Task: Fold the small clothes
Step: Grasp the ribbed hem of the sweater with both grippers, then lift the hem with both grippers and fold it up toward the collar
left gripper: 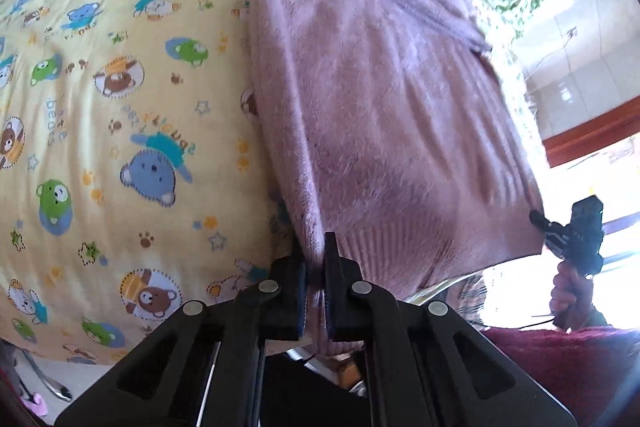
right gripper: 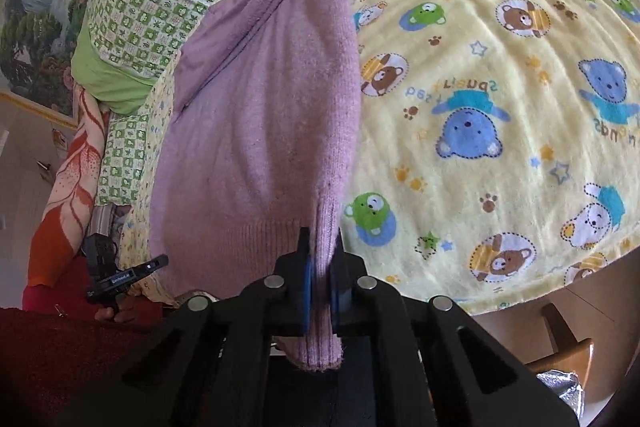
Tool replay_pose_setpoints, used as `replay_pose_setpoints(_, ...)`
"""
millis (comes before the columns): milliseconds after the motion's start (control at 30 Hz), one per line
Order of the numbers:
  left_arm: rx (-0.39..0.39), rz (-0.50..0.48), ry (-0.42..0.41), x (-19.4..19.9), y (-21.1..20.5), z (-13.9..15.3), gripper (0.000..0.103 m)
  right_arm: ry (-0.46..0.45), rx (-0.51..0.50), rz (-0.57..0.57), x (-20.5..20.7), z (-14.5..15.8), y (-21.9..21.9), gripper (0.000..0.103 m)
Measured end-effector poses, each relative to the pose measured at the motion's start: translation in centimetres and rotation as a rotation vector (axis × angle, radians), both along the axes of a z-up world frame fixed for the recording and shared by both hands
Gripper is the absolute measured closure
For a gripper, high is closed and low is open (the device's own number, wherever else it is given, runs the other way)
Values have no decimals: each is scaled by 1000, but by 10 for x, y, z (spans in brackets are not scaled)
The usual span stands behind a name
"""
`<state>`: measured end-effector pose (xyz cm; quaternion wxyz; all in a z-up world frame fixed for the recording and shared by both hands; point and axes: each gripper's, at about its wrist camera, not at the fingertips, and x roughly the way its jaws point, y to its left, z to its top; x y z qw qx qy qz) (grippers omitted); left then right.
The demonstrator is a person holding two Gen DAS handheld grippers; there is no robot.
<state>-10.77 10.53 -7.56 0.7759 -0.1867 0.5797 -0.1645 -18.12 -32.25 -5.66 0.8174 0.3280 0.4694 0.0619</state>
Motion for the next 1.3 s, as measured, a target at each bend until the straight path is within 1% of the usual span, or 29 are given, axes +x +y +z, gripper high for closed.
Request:
replay_pose_setpoints(67,-38,10,-21,8,0,10,99,-28,32,11,5,8,3,96)
replay_pose_setpoints(133,-59,9,-51,17,-1,23,99,-57,55,20,10,17,5,96)
replay_pose_setpoints(233,-83,12,-98,33,-2,44,99,-116,88,25,22,38,6,96)
replay_pose_setpoints(333,-109,26,-162,58,-1,69,99,-183,106,35,40,61,7,96)
replay_pose_setpoints(433,-135,50,-231,96,-3,93,99,-249,119,43,67,83,7,96)
replay_pose_setpoints(567,-141,93,-288,149,1,109,99,-321,135,33,110,103,-1,96)
replay_pose_setpoints(633,-128,109,-305,174,3,112,99,-344,134,15,136,109,-8,96)
replay_pose_setpoints(733,-128,147,-318,219,3,112,99,-363,111,-11,177,114,-20,96)
replay_pose_setpoints(767,-131,161,-317,236,3,110,99,-367,104,-19,190,114,-24,96)
replay_pose_setpoints(833,-132,180,-319,259,3,108,99,-368,93,-32,220,115,-32,96)
replay_pose_setpoints(933,-117,201,-319,299,0,104,99,-368,85,-47,260,114,-45,96)
replay_pose_setpoints(1033,-99,221,-318,329,-1,100,99,-376,86,-63,299,115,-54,96)
replay_pose_setpoints(1167,-92,262,-309,368,4,92,99,-373,90,-79,338,110,-64,96)
replay_pose_setpoints(1233,-86,278,-295,382,5,84,99,-357,83,-89,357,104,-69,96)
replay_pose_setpoints(1300,-77,298,-272,397,6,73,99,-321,64,-95,374,93,-73,96)
